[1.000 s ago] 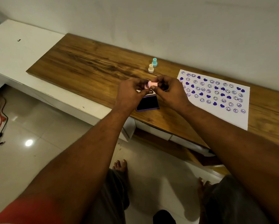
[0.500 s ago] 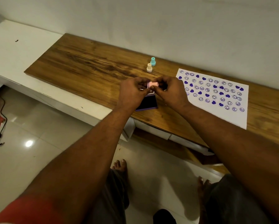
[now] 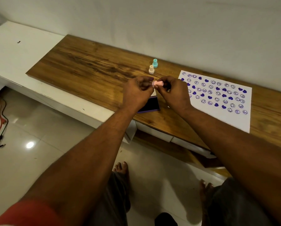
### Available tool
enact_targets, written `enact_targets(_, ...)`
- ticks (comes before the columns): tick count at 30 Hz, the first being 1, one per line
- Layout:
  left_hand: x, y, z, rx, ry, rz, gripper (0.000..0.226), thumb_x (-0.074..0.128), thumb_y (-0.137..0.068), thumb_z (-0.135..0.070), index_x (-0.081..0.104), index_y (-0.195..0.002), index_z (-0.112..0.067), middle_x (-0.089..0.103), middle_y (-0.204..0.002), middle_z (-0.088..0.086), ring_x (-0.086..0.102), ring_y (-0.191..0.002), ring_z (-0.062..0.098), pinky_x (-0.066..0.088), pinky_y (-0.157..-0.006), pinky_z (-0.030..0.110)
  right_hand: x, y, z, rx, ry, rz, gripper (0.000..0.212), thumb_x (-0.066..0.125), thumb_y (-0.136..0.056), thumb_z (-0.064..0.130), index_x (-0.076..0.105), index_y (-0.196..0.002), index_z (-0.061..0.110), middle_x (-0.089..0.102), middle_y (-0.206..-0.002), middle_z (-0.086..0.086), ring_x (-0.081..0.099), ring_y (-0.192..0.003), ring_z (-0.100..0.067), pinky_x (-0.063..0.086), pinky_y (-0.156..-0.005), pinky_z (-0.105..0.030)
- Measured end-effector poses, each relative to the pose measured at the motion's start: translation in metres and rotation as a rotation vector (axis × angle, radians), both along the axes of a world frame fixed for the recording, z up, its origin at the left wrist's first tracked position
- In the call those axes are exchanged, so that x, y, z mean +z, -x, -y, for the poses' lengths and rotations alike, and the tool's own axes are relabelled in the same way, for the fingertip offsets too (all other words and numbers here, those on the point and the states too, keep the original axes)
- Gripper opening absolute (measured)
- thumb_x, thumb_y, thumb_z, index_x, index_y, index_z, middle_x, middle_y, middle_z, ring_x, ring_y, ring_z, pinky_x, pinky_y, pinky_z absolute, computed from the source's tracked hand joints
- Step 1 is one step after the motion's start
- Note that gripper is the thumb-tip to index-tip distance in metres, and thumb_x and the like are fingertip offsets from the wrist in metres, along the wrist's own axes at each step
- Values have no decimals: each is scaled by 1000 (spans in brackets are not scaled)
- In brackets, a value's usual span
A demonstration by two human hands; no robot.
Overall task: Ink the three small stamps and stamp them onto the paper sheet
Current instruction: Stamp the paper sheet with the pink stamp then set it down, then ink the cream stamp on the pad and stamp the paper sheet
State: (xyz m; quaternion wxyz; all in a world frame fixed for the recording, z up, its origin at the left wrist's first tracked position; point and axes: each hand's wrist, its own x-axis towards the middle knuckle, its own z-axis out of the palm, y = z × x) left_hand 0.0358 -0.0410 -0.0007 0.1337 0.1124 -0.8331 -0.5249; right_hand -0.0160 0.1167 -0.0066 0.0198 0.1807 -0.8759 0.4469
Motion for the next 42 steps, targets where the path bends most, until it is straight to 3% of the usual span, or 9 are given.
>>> enact_targets(5, -1, -1, 2, -98, 53, 34, 47, 79, -84, -16, 72, -131, -19, 78, -106, -7, 74, -97, 2, 63, -88, 32, 1, 3, 4, 17, -19, -61, 29, 71, -95, 41, 76, -115, 21, 76, -101, 6, 65, -85, -3, 51, -73, -17)
enact_targets(11, -3, 1, 5, -40, -36, 48, 50, 87, -77, -53, 78, -115, -21, 79, -97, -10, 75, -91, 2, 64, -82, 33, 0, 5, 8, 68, -40, -55, 27, 73, -93, 30, 75, -118, 20, 77, -108, 2, 64, -93, -5, 43, -74, -9)
enact_targets(16, -10, 4, 10, 43, -133, 85, 29, 86, -84, -42, 78, -103, -23, 80, -88, -6, 77, -85, 6, 64, -82, 41, 0, 1, 13, 119, -76, -78, 31, 74, -93, 25, 74, -124, 19, 76, -103, 3, 64, -85, -6, 51, -75, -17)
enact_targets(20, -13, 5, 24, 220, -240, 141, 19, 82, -89, -40, 77, -99, -25, 80, -93, -3, 77, -89, 12, 64, -87, 43, -1, 3, 11, 119, -9, -6, 49, 79, -90, 24, 65, -136, 18, 73, -100, 7, 66, -86, -6, 49, -79, -11)
enact_targets(23, -19, 2, 43, 366, -136, 203, 28, 74, -95, -44, 81, -109, -20, 79, -101, -4, 73, -94, 9, 60, -86, 34, -4, 5, 6, 123, 14, 32, 49, 79, -90, 25, 64, -137, 19, 73, -99, 9, 67, -88, -6, 50, -78, -12)
enact_targets(27, -33, -5, 57, 422, 77, 226, 33, 65, -99, -48, 81, -112, -23, 78, -107, -5, 66, -94, 7, 43, -70, 20, -7, 6, 4, 127, 8, 31, 48, 78, -90, 28, 65, -136, 21, 73, -99, 10, 67, -89, -5, 53, -78, -17)
enact_targets(31, -47, -12, 66, 438, 209, 219, 39, 63, -98, -58, 79, -116, -27, 76, -117, -4, 66, -109, 16, 52, -96, 41, -7, 7, 3, 121, 15, 26, 47, 78, -91, 29, 65, -136, 22, 73, -100, 10, 68, -90, -7, 55, -80, -20)
enact_targets(34, -56, -16, 73, 399, 373, 301, 46, 60, -96, -66, 75, -123, -33, 64, -136, 1, 51, -131, 27, 38, -111, 51, -5, 9, 3, 117, 21, 10, 46, 77, -92, 28, 65, -135, 21, 73, -100, 9, 68, -90, -8, 55, -81, -20)
enact_targets(42, -59, -21, 82, 343, 394, 301, 57, 62, -90, -72, 66, -135, -38, 56, -146, 2, 41, -140, 29, 28, -114, 52, 3, 24, 1, 57, -20, -60, 39, 78, -91, 29, 69, -128, 23, 72, -96, 9, 66, -83, -6, 52, -74, -15)
